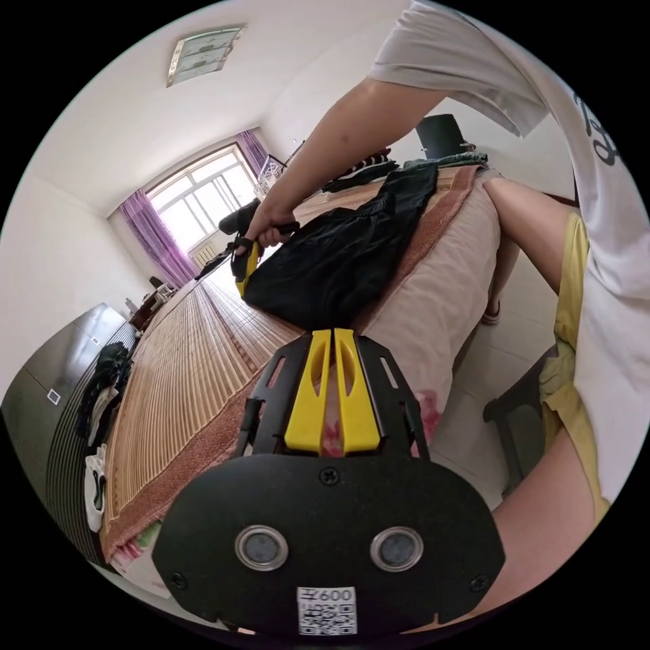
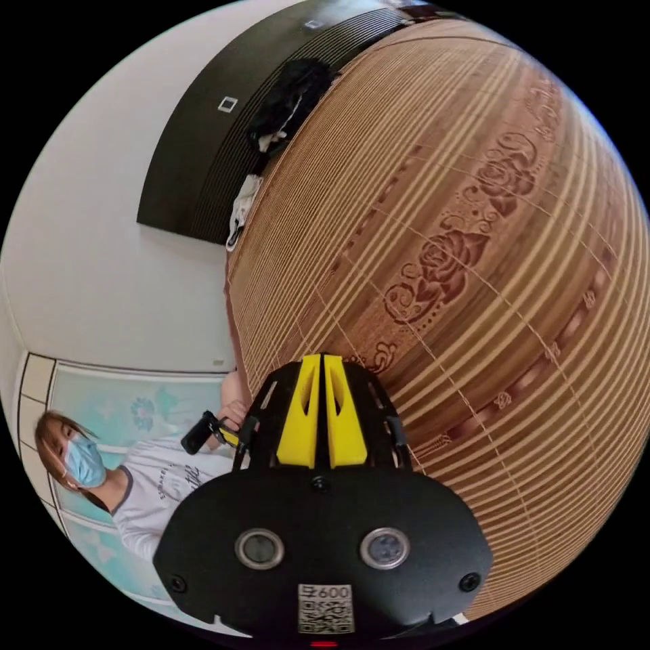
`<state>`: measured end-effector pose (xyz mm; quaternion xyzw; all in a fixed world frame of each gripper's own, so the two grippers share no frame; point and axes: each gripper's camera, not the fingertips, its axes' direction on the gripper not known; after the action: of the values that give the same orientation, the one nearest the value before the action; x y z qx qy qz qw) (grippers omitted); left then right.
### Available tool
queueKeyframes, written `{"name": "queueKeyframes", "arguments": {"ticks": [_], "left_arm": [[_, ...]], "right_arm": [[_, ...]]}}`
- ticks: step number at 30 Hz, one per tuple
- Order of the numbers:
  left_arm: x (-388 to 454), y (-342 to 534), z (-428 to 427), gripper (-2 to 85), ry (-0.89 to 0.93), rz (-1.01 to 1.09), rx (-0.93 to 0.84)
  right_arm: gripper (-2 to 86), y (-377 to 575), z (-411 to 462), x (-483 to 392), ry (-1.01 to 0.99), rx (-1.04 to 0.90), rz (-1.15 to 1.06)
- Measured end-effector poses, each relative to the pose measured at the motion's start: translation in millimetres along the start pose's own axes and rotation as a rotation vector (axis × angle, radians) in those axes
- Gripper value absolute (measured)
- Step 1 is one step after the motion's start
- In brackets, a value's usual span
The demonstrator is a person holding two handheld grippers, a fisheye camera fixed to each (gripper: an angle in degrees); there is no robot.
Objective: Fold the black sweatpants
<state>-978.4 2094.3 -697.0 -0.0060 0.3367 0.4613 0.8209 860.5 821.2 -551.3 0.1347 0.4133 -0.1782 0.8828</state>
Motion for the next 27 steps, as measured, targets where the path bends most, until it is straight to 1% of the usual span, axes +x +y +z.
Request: {"name": "queueKeyframes", "arguments": {"ticks": [1,2,3,4,5,6,7,8,9,10,11,12,13,14,18,19,20,21,22,24,26,27], "left_arm": [[2.2,-2.1,-1.4,1.7,-0.002,0.002,-0.003],[5.8,-6.0,-4.4,1.6,0.006,0.004,-0.007],[9.7,-9.4,-8.6,1.6,0.011,0.006,-0.004],[12.0,-11.3,-10.6,1.6,0.009,0.008,-0.004],[17.5,-15.6,-14.5,1.5,0.001,0.014,-0.005],[23.7,-19.6,-18.5,1.5,-0.013,0.024,-0.003],[26.6,-21.6,-20.7,1.5,-0.018,0.030,-0.001],[30.4,-25.9,-25.0,1.4,-0.020,0.033,0.002],[32.2,-30.5,-29.2,1.4,-0.013,0.028,0.005],[32.9,-32.9,-31.3,1.4,-0.009,0.025,0.006],[34.9,-38.4,-35.8,1.4,-0.003,0.019,0.007],[37.7,-44.5,-40.4,1.4,-0.003,0.015,0.006],[39.3,-47.4,-42.6,1.4,-0.004,0.014,0.005],[42.7,-53.5,-47.4,1.4,-0.006,0.010,0.005],[60.7,-78.2,-65.2,1.4,-0.042,0.033,-0.004],[62.3,-82.1,-67.7,1.4,-0.045,0.035,-0.005],[63.3,-89.8,-72.6,1.3,-0.040,0.033,-0.004],[62.4,-97.2,-77.4,1.4,-0.025,0.024,-0.002],[61.8,-101.1,-80.1,1.4,-0.017,0.019,0.000],[64.9,-118.7,-90.4,1.5,-0.021,0.024,0.001],[71.7,-133.6,-98.5,1.6,-0.050,0.045,-0.002],[74.1,-143.4,-104.8,1.7,-0.067,0.045,0.002]], "right_arm": [[-0.8,4.4,-16.1,5.4,0.040,0.090,0.046],[-0.8,17.1,-42.7,4.8,0.104,0.237,0.083],[-0.8,23.4,-57.1,3.3,0.105,0.315,0.078],[-0.8,33.7,-80.9,1.3,0.057,0.418,0.052],[-0.8,38.3,-97.8,-1.6,-0.033,0.477,0.007],[-0.8,38.8,-103.0,-3.3,-0.085,0.483,-0.019],[-0.8,37.3,-109.0,-7.9,-0.191,0.471,-0.066],[-0.8,32.8,-107.3,-15.0,-0.271,0.417,-0.110],[-0.8,29.3,-103.6,-19.5,-0.292,0.371,-0.125],[-0.8,21.0,-90.2,-32.0,-0.272,0.249,-0.150],[-0.8,13.0,-68.0,-47.4,-0.208,0.086,-0.189],[-0.8,9.1,-54.2,-55.5,-0.157,-0.009,-0.212],[-0.8,5.8,-28.0,-68.4,-0.004,-0.150,-0.246],[-0.8,5.3,-15.8,-74.0,0.076,-0.170,-0.260],[-0.8,-0.1,-32.2,-47.9,-0.028,-0.037,-0.117],[-0.8,4.4,-43.6,-38.1,-0.053,0.043,-0.067],[-0.8,14.0,-60.2,-27.0,0.032,0.170,0.051],[-0.8,21.1,-68.0,-25.2,0.113,0.226,0.098],[-0.8,33.5,-80.3,-28.0,0.146,0.314,0.087],[-0.8,42.7,-87.0,-34.0,0.113,0.343,0.052],[-0.8,57.2,-94.3,-59.1,0.054,0.384,-0.056],[-0.8,62.3,-96.1,-66.5,0.052,0.397,-0.074]]}}
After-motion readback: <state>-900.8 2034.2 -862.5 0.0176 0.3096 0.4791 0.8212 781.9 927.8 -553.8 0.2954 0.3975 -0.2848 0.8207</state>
